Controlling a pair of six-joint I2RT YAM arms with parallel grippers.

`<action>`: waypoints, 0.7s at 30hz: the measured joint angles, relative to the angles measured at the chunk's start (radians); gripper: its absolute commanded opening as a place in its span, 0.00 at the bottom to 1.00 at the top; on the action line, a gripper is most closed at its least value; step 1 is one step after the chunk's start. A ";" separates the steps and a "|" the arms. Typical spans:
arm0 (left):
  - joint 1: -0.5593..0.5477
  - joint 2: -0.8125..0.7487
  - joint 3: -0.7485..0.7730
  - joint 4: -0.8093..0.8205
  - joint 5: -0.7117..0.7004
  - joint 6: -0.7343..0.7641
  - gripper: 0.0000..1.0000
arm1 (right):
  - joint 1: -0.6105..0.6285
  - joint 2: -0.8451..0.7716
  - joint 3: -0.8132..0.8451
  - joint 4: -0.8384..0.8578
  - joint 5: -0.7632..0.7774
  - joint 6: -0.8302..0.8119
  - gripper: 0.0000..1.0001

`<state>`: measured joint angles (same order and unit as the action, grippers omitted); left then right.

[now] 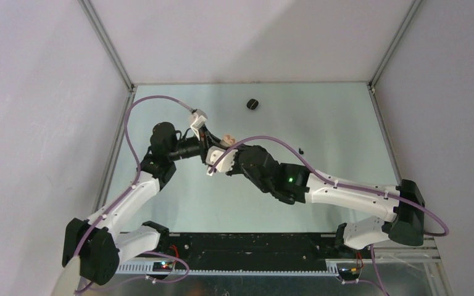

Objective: Insert the wireless bluetooth earbuds into the charging case
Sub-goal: Place the earbud in the charging case.

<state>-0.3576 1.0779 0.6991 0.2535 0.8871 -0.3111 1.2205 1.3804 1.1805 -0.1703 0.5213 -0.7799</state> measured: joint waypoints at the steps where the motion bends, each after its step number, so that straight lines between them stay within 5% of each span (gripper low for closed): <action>1: 0.000 -0.001 0.000 -0.003 0.000 0.002 0.05 | 0.002 0.000 0.000 -0.002 0.003 -0.003 0.18; 9: 0.010 -0.001 0.000 -0.008 -0.051 0.020 0.05 | 0.026 -0.003 0.000 -0.026 -0.041 -0.006 0.30; 21: 0.016 -0.001 0.000 -0.009 -0.079 0.042 0.04 | 0.003 -0.023 0.039 -0.117 -0.170 0.046 0.33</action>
<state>-0.3416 1.0767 0.6994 0.2447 0.8078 -0.2687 1.2240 1.3575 1.2198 -0.2871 0.3511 -0.7338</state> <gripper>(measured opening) 0.333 0.318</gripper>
